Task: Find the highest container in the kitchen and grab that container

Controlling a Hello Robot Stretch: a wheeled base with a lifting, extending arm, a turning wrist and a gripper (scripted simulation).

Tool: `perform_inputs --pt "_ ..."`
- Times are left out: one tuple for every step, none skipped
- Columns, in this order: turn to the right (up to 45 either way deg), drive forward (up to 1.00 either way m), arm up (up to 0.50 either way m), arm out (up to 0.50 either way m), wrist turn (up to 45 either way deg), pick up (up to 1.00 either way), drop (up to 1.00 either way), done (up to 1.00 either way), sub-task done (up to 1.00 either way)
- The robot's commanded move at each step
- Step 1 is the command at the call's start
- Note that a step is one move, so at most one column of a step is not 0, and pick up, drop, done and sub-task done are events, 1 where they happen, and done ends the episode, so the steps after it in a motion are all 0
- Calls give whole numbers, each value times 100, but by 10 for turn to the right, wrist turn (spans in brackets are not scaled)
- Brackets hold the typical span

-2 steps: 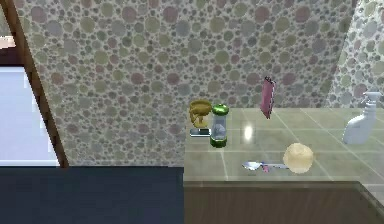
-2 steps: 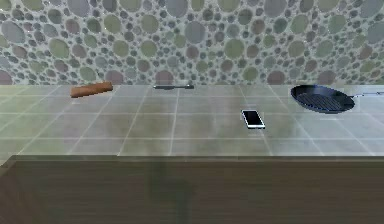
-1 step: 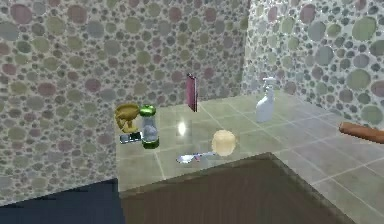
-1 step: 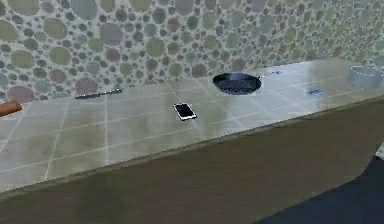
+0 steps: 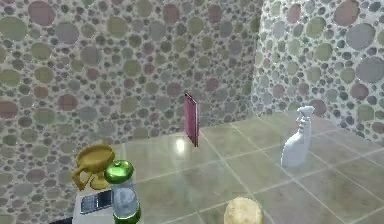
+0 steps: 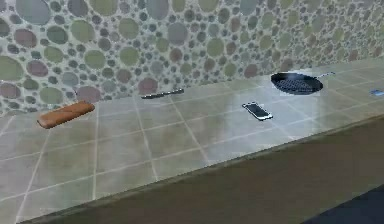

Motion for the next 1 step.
perform_inputs --pt "-450 0 0 0 0 0 0 0 0"
